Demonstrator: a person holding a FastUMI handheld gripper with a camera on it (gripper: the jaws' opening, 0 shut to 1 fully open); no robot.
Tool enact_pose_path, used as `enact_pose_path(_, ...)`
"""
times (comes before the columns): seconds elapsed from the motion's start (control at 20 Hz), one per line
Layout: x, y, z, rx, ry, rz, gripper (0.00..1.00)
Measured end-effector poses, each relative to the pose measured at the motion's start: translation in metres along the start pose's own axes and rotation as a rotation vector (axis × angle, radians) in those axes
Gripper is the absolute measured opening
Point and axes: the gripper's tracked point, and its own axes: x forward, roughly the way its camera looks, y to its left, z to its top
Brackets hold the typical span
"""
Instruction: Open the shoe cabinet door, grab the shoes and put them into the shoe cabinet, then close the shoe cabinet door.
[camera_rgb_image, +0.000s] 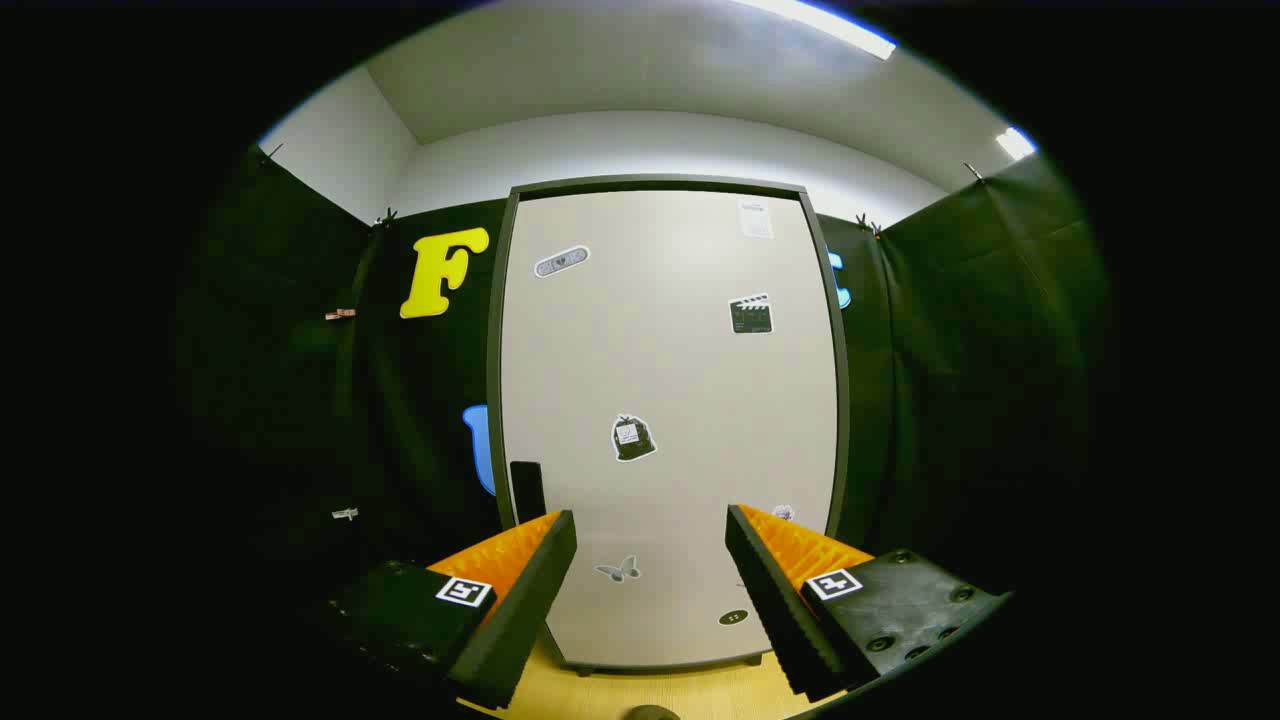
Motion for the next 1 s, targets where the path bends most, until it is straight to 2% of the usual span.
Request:
enact_pose_path(0.6, 0.015, 0.013, -0.012, -0.001, 0.028, 0.022, 0.98)
enact_pose_path(1.0, 0.040, 0.054, -0.024, 0.041, 0.039, 0.078, 0.98)
